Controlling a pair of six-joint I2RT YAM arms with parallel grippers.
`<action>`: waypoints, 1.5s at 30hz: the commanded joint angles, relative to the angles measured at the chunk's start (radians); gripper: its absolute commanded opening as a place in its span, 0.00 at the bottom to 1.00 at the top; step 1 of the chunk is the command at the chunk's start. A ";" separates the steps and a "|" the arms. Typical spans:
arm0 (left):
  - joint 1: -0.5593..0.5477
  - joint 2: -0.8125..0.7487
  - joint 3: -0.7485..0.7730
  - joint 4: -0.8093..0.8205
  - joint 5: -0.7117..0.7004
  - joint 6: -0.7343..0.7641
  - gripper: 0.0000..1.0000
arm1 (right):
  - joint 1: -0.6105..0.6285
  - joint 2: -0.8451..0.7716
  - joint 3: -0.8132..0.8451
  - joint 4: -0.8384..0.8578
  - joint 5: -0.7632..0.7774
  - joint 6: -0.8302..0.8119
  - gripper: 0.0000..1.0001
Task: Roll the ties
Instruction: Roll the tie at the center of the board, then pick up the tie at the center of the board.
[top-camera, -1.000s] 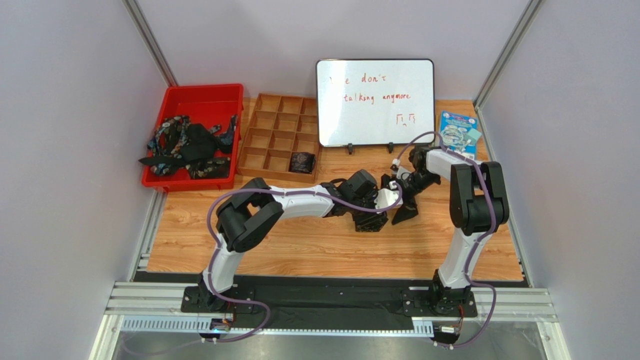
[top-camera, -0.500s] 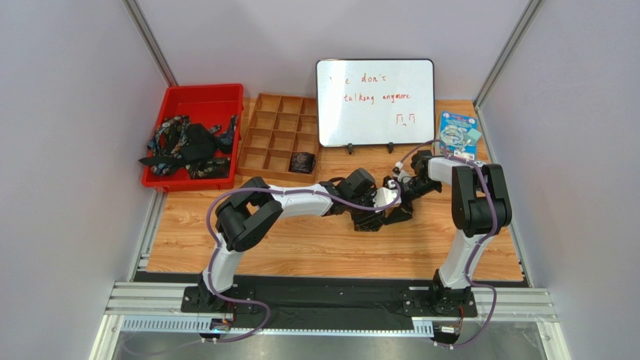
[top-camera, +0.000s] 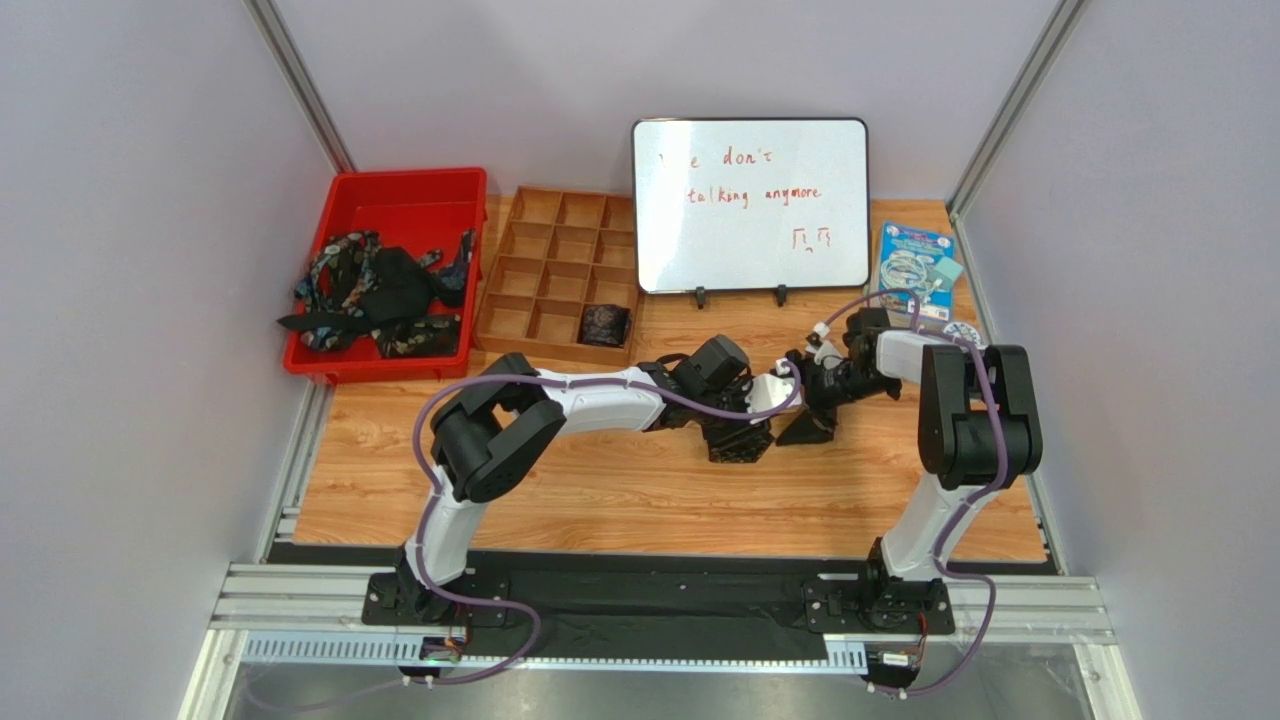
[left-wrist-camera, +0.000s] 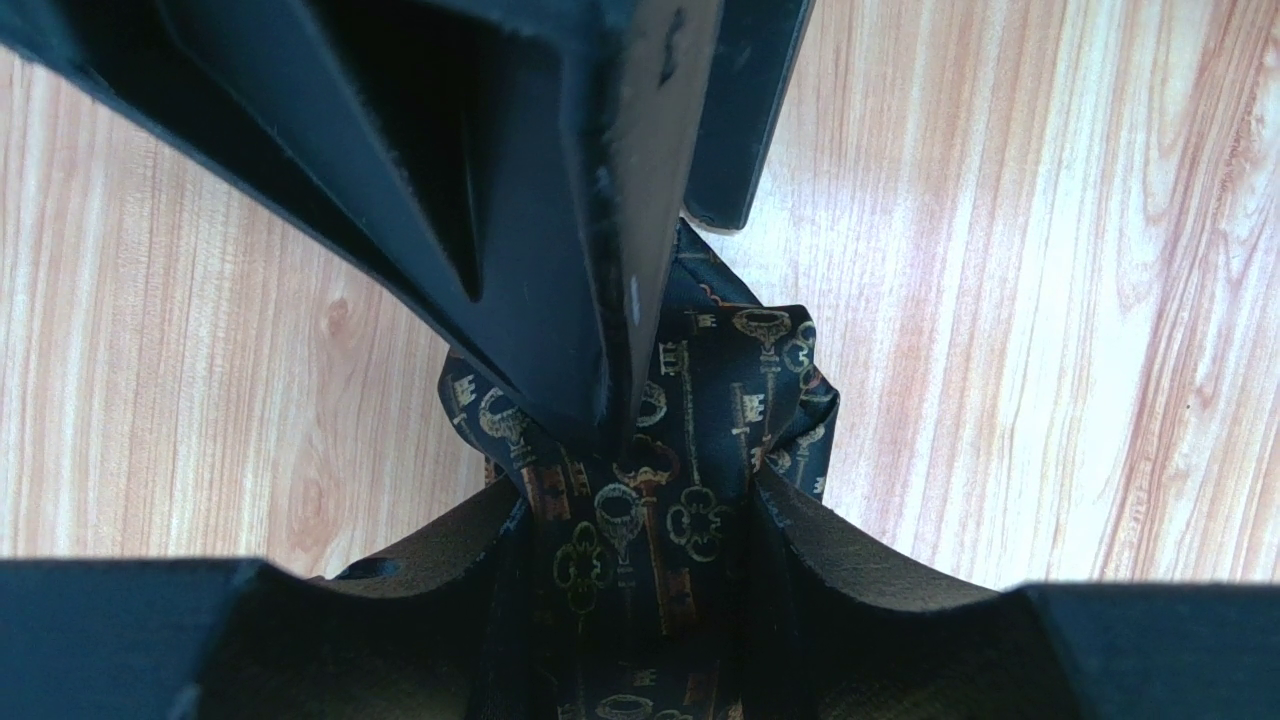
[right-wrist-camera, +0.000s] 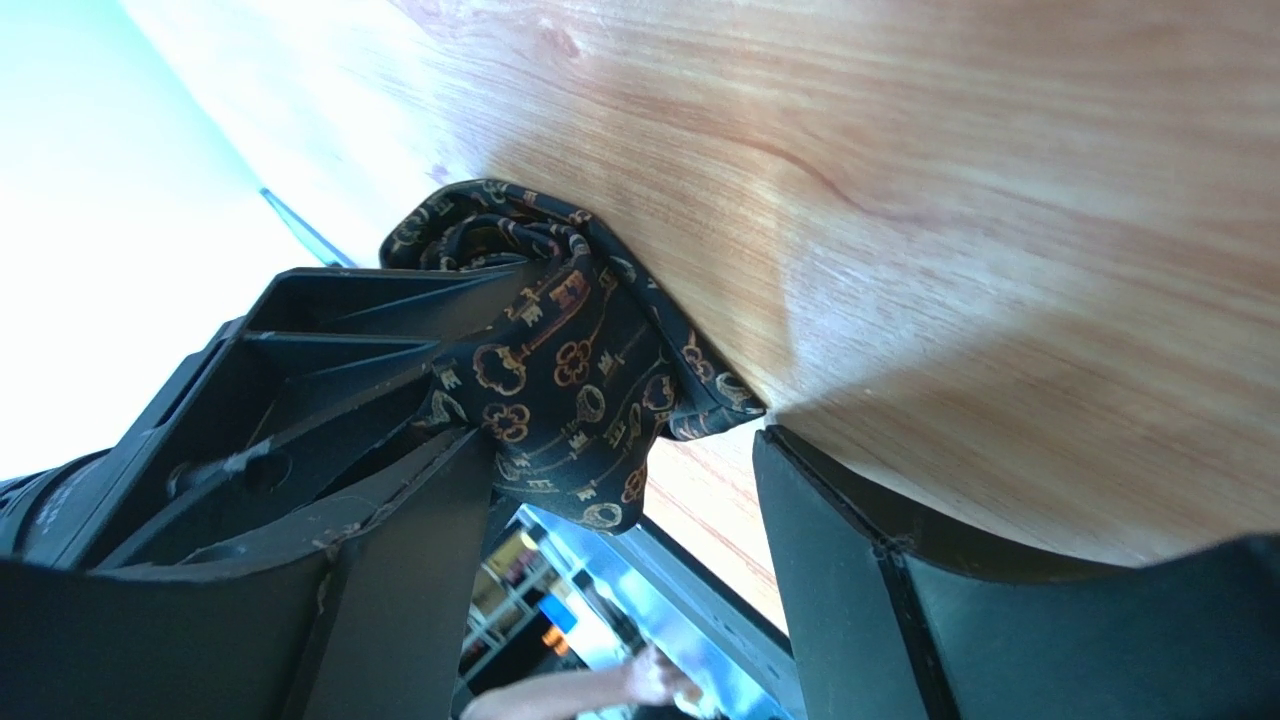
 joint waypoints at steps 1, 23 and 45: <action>-0.002 0.093 -0.069 -0.179 -0.022 0.003 0.20 | 0.004 -0.013 -0.047 0.220 0.064 0.004 0.71; 0.010 0.093 -0.068 -0.178 -0.016 -0.015 0.22 | 0.098 -0.001 -0.056 0.204 0.064 -0.005 0.00; 0.183 -0.590 -0.284 -0.170 0.160 -0.227 0.96 | 0.195 -0.212 0.097 0.109 0.119 0.200 0.00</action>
